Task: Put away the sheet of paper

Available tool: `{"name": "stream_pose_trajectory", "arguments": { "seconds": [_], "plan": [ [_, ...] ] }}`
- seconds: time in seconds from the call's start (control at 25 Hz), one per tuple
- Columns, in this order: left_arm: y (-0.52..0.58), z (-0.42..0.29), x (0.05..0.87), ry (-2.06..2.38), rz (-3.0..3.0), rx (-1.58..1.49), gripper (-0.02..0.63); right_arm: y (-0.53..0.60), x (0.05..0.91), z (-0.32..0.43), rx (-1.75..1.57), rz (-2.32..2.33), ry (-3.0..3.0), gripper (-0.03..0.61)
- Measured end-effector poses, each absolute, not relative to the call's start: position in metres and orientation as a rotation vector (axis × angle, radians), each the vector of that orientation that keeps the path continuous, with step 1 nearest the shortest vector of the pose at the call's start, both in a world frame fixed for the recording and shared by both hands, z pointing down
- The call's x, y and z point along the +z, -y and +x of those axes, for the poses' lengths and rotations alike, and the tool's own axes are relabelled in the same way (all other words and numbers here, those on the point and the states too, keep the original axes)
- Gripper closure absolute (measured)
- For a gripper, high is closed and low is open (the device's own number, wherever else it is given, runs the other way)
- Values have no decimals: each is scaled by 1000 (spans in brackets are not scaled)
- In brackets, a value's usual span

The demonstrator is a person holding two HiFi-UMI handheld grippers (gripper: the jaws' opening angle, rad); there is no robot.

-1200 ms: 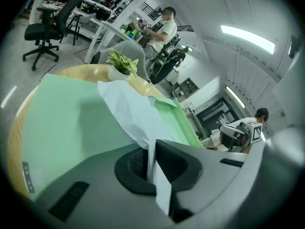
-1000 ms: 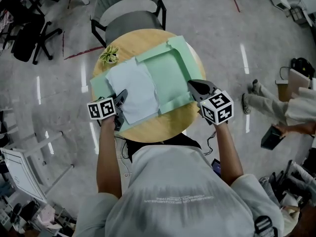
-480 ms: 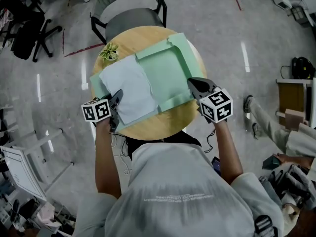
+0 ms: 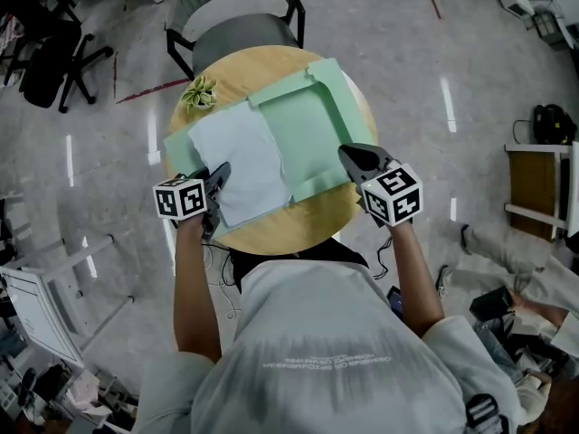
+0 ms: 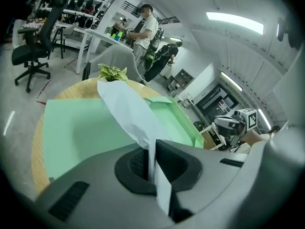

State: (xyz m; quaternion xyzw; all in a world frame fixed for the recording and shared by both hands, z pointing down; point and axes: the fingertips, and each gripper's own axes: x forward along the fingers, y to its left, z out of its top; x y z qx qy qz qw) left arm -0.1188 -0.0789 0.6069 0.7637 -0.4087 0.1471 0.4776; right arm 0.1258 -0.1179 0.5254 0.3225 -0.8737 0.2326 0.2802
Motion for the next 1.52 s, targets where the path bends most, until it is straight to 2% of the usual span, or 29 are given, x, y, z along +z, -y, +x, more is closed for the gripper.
{"name": "stream_pose_trajectory", "arguments": {
  "seconds": [0.64,1.24,1.52],
  "plan": [
    [85,-113,607,991,1887,425,595,107,532,117,648,816,2338,551],
    [101,-123,619,1146,1768,296,595,111,536,137,669,864,2316,551],
    [107,-96,621,1166,1725,164,595,112,539,140,674,877,2309,551]
  ]
}}
